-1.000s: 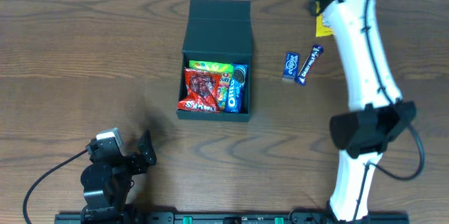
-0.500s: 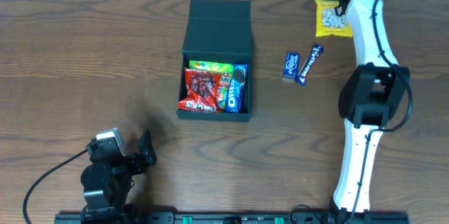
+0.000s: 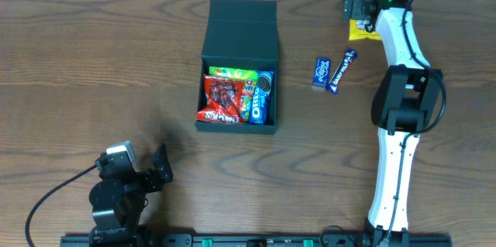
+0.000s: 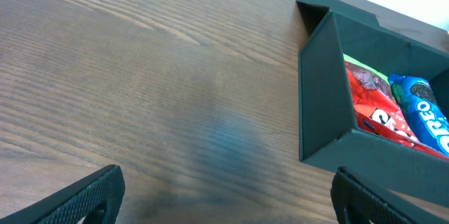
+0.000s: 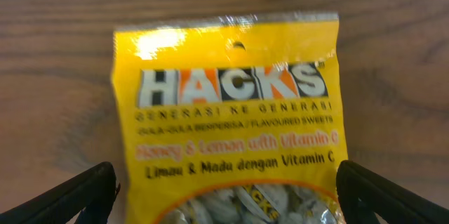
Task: Pack container
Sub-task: 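Move the right gripper to the yellow Hacks bag and grasp it, then carry the Hacks bag into the box and push it down with the right gripper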
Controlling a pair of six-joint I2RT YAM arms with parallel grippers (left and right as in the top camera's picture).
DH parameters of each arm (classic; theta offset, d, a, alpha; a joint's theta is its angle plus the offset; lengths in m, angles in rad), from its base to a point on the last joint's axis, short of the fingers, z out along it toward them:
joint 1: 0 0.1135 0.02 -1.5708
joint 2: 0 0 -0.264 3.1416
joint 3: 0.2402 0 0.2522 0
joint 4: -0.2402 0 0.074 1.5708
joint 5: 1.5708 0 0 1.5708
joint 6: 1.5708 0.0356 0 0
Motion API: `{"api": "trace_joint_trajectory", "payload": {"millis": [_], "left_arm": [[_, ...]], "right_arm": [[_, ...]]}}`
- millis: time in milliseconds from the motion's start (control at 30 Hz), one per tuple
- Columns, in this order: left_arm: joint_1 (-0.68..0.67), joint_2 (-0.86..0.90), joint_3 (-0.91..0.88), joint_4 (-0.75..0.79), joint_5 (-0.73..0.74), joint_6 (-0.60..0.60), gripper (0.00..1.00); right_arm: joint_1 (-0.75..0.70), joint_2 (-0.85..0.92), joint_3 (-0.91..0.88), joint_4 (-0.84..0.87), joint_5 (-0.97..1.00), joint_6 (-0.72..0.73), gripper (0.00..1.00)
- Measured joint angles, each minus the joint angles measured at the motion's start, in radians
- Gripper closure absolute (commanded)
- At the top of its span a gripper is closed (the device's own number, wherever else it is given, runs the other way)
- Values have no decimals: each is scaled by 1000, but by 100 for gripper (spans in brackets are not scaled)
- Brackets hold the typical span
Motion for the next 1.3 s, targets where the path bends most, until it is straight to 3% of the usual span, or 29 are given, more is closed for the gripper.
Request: {"api": "trace_joint_trajectory", "payload": {"millis": [133, 267, 367, 433, 667, 867, 1067, 1300], "left_arm": [[0, 0, 0, 0, 0, 0, 5], [0, 0, 0, 0, 0, 0, 5], [0, 0, 0, 0, 0, 0, 5], [0, 0, 0, 0, 0, 0, 5], [0, 0, 0, 0, 0, 0, 5], [0, 0, 0, 0, 0, 0, 5], [0, 0, 0, 0, 0, 0, 5], [0, 0, 0, 0, 0, 0, 5]], "right_arm": [[-9, 6, 0, -15, 0, 0, 3], [-10, 10, 0, -29, 0, -7, 17], [-10, 10, 0, -37, -2, -6, 34], [-11, 10, 0, -45, -3, -2, 57], [-10, 9, 16, -66, -8, 8, 85], [-10, 3, 22, -78, -14, 32, 95], [1, -43, 13, -124, -30, 48, 99], [121, -265, 6, -270, -57, 109, 99]]}}
